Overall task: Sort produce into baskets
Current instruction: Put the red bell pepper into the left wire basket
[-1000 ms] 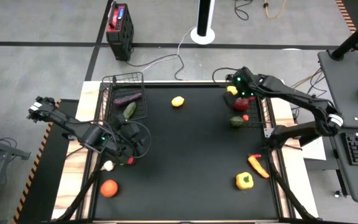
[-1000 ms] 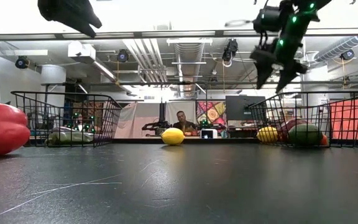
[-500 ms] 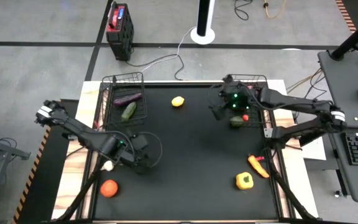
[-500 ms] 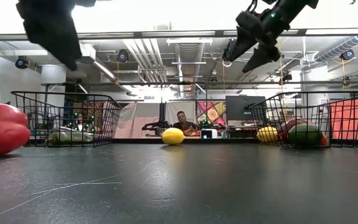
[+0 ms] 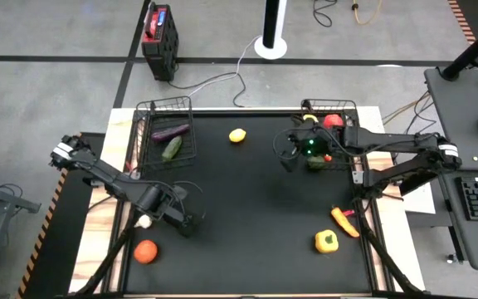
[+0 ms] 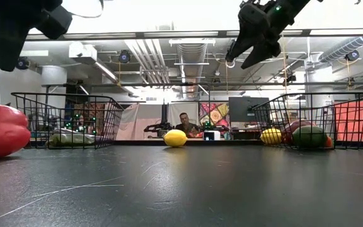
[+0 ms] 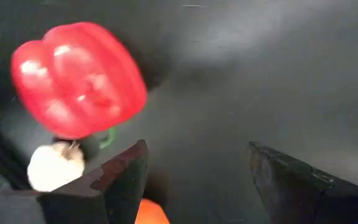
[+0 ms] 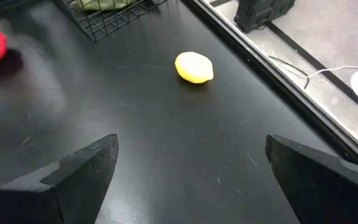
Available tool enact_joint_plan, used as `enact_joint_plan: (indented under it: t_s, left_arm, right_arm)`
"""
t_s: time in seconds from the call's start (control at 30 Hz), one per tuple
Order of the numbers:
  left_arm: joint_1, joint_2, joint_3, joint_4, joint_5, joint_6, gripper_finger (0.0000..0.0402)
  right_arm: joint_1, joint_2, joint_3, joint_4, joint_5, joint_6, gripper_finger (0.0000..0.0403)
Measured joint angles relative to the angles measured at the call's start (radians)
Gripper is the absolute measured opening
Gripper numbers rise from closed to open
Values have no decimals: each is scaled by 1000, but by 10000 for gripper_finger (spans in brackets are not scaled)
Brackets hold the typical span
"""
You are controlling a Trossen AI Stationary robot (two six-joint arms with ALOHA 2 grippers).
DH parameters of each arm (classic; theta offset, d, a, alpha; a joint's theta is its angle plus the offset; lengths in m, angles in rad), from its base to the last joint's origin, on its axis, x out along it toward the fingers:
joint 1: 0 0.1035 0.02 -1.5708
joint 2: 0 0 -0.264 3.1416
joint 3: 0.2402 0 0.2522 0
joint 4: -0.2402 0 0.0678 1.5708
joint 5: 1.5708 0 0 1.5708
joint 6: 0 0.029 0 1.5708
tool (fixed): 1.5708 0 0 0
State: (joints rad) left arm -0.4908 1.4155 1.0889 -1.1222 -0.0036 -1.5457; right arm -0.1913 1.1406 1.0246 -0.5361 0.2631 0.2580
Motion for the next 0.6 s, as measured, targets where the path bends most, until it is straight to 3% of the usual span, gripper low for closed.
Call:
enact_joint_plan:
  t_s: [0.2, 0.33, 0.6]
  left_arm:
    - [1, 48, 82, -201, 1, -134, 256]
    - [0, 117, 167, -319, -83, -148, 256]
    - [6, 221, 222, -329, -101, -75, 256]
  right_arm:
    - [6, 1, 0, 2, 0, -40, 396]
    - [6, 1, 0, 2, 0, -71, 396]
    - [6, 2, 0, 2, 0, -103, 396]
